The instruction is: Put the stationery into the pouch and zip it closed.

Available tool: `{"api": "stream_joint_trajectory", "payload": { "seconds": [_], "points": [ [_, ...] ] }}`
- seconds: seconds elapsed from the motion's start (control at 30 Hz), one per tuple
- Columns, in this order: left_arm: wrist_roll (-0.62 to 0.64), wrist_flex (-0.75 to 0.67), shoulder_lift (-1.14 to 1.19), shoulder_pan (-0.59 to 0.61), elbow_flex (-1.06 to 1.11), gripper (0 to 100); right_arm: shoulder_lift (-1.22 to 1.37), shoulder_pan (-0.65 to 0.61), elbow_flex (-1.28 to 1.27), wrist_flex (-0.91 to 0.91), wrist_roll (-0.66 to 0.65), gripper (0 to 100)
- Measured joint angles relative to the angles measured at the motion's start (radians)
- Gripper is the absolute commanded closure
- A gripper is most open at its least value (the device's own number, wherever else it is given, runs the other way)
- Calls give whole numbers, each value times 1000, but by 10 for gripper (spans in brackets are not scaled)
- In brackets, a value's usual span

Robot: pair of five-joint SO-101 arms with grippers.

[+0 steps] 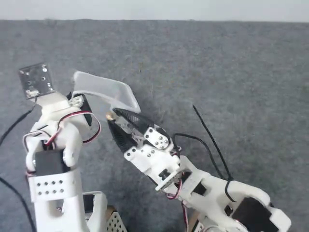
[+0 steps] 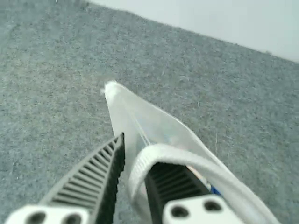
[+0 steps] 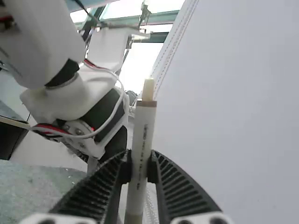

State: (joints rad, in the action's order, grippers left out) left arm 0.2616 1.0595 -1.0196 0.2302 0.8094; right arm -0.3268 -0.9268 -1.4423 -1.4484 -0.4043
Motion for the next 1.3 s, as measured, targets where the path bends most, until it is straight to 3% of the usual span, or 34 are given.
{"api": "stream_joint_trajectory", "payload": {
  "seconds": [0.33,0.43,0.57,0.63,0.87,1.0,1.07,1.2,1.3],
  "points": [
    [0,0,0,-2,0,963,0,-5,-83,46,-92,992],
    [0,0,0,-2,0,963,0,-5,-48,184,-25,992],
    [0,0,0,-2,0,963,-29,2,41,367,190,992],
    [0,0,0,0,0,963,-38,2,49,354,249,992],
    [0,0,-2,0,-2,963,-40,2,29,127,245,992],
    [0,0,-2,0,-2,963,-3,5,38,129,245,988],
    [0,0,-2,0,-2,963,49,20,80,170,245,954],
    [0,0,0,0,0,963,137,63,172,287,245,763],
    [0,0,0,5,2,963,169,68,189,331,245,748]
  ]
}}
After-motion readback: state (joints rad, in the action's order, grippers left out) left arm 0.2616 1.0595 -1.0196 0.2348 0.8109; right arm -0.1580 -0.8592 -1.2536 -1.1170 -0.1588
